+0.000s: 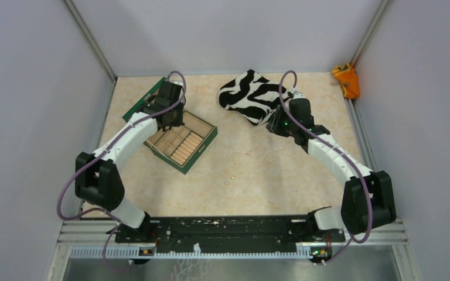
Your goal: Organize the mixed jewelry
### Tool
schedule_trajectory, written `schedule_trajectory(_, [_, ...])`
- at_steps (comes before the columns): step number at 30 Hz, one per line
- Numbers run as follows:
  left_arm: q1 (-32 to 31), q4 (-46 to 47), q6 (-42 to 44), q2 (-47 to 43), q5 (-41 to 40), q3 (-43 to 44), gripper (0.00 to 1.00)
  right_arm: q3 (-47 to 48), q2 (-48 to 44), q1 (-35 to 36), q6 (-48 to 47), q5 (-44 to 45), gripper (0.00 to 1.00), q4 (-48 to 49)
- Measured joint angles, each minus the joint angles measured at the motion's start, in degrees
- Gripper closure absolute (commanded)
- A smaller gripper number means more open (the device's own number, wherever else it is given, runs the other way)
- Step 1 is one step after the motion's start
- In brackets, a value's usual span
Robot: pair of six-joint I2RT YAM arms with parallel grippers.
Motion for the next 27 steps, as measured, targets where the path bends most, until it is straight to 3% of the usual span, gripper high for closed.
schedule_trajectory(11, [2.1, 5.4, 0.0, 1.7, -2.4, -5.6, 1.0, 0.0, 0.4, 0.0, -0.2, 0.1, 0.67, 0.1])
schedule_trajectory(27, [2.5, 12.3, 0.0, 8.4, -6.1, -5.9, 1.0, 0.0, 1.3, 0.0, -0.3, -0.2, 0.68, -0.1])
